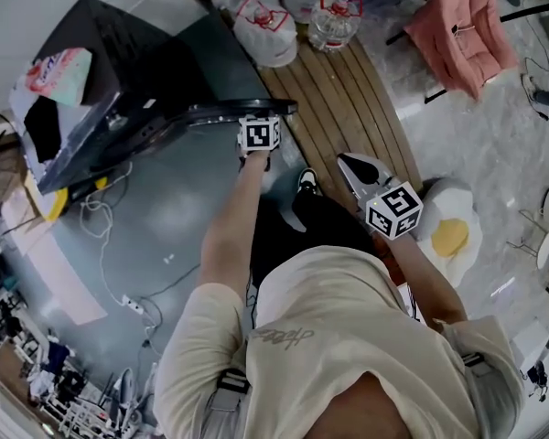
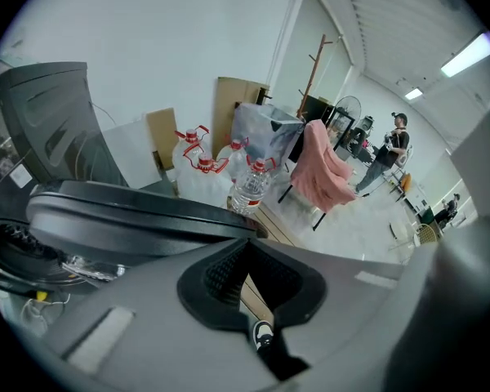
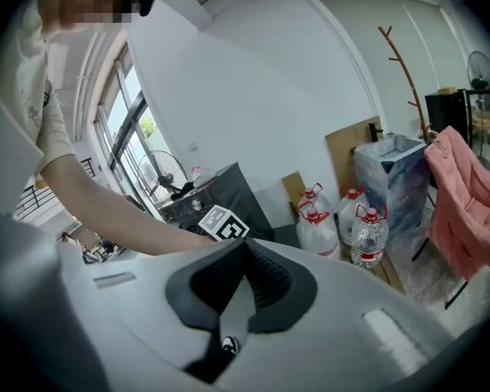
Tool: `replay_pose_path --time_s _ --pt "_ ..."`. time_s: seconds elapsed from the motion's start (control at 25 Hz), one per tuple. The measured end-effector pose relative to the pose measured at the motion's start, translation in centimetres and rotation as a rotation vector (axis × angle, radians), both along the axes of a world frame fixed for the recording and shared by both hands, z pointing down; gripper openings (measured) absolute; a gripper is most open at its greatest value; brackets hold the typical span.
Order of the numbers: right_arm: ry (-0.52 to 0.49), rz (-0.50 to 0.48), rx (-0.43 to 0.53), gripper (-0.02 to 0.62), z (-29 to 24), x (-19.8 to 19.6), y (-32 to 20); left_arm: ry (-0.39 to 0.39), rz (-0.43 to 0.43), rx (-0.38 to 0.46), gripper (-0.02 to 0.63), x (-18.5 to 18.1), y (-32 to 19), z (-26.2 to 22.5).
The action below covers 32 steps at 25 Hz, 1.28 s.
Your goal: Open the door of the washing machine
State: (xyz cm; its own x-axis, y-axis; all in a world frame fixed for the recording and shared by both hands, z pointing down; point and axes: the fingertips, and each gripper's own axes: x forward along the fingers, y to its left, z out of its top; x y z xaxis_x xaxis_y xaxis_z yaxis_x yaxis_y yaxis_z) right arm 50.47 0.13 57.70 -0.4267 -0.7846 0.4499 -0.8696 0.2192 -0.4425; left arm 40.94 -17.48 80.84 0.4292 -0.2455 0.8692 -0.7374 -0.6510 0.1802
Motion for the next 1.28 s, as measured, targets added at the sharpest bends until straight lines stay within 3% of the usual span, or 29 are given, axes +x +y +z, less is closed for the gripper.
replay_pose_path --time_s 0.12,0.28,0.52,0.92,1.28 --pt "0.001 -0.034 0.003 0.002 0.1 -1.3 -0.4 0.087 0.042 0.023 0.015 0.6 1.6 -2.2" --pt "0.034 -0.106 0.026 0.002 -0.3 -3.7 -0.9 0.114 0.104 0.079 0.015 -1.0 4.3 -5.3" --pt "0.060 -0.165 0.062 0.002 -1.5 -7.8 -1.4 0.166 0.099 0.094 0.015 -5.4 8.6 -8.9" --pt "0.104 -0.193 0.152 0.002 -4.5 -14.6 -2.5 0.235 -0.026 0.186 0.015 -15.2 11.4 -16.9" --pt "0.099 -0.251 0.243 0.002 -9.4 -19.5 -3.2 0.285 -0.139 0.304 0.017 -21.8 10.6 -25.1"
